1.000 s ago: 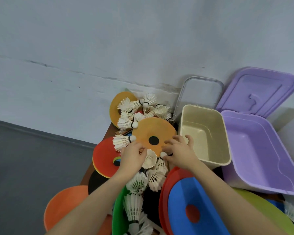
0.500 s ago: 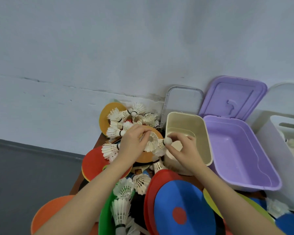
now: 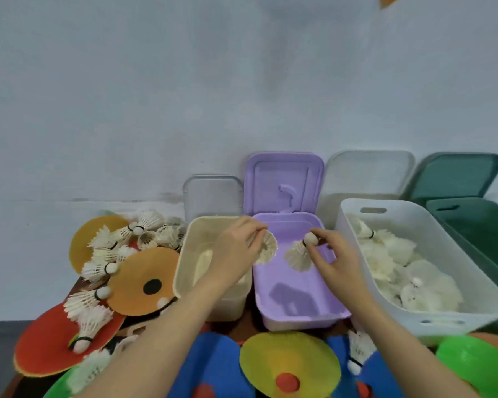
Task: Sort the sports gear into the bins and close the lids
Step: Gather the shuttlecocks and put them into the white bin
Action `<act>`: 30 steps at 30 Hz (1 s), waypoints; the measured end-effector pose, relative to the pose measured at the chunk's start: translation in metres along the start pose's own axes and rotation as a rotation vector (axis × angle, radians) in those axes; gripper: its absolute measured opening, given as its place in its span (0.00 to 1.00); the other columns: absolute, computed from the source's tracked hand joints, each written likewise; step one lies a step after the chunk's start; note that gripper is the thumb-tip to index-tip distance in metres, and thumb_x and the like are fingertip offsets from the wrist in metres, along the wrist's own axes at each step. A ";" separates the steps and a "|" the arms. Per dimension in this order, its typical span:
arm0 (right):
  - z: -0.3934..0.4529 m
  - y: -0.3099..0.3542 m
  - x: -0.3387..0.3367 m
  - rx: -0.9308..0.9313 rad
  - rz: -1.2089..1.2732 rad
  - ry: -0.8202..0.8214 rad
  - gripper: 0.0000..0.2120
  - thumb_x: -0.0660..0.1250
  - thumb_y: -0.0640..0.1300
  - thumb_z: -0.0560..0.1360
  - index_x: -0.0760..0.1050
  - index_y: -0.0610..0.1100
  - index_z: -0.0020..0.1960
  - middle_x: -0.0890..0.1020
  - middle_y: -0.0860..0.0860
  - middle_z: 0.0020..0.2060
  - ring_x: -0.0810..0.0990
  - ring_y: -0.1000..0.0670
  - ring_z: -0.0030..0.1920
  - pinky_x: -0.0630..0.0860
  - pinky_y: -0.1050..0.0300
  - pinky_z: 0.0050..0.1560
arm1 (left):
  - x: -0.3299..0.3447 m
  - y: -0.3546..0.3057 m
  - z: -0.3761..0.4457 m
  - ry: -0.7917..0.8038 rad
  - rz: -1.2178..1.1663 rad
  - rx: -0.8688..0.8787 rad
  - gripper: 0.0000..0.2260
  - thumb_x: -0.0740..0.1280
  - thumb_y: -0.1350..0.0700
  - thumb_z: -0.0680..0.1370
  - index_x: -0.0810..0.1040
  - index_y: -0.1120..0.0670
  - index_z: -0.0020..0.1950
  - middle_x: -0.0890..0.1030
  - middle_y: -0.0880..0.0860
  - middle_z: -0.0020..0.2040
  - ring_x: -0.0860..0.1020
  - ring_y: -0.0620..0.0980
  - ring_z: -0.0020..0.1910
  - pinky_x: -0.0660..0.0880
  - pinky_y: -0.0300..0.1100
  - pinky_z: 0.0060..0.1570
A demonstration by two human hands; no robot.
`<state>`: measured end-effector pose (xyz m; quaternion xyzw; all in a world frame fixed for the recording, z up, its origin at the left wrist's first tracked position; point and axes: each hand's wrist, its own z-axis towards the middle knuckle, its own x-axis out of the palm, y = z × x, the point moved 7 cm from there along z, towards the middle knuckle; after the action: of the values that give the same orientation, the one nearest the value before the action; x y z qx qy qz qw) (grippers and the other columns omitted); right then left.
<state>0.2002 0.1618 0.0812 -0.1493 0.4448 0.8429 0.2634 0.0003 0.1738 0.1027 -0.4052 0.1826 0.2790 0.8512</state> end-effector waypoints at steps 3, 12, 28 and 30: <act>0.005 -0.034 -0.058 -0.016 -0.101 -0.062 0.11 0.65 0.42 0.75 0.77 0.41 0.56 0.79 0.54 0.44 0.75 0.59 0.45 0.68 0.70 0.48 | 0.055 -0.037 0.015 0.006 -0.072 0.022 0.10 0.62 0.57 0.75 0.81 0.59 0.44 0.79 0.52 0.41 0.74 0.46 0.42 0.70 0.39 0.45; -0.009 -0.127 -0.176 0.099 -0.169 -0.103 0.14 0.64 0.38 0.77 0.72 0.42 0.63 0.76 0.52 0.49 0.73 0.59 0.49 0.66 0.74 0.53 | 0.197 -0.108 0.027 0.038 -0.132 -0.077 0.08 0.63 0.55 0.75 0.80 0.55 0.47 0.75 0.46 0.42 0.71 0.42 0.39 0.73 0.43 0.40; -0.046 -0.188 -0.144 0.311 -0.693 0.611 0.26 0.48 0.59 0.80 0.48 0.56 0.76 0.56 0.52 0.73 0.56 0.46 0.71 0.51 0.49 0.70 | 0.261 -0.116 -0.031 0.575 0.302 0.283 0.16 0.55 0.46 0.79 0.78 0.52 0.55 0.74 0.47 0.65 0.65 0.47 0.69 0.51 0.40 0.65; -0.048 -0.184 -0.141 0.305 -0.647 0.634 0.27 0.48 0.58 0.80 0.45 0.54 0.76 0.61 0.53 0.72 0.60 0.50 0.71 0.49 0.51 0.70 | 0.259 -0.110 -0.036 0.602 0.347 0.236 0.17 0.53 0.45 0.80 0.75 0.51 0.62 0.66 0.47 0.72 0.56 0.47 0.74 0.46 0.43 0.69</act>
<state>0.4224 0.1639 0.0001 -0.4896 0.5526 0.5556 0.3823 0.2675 0.1731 0.0065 -0.3312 0.5216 0.2646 0.7404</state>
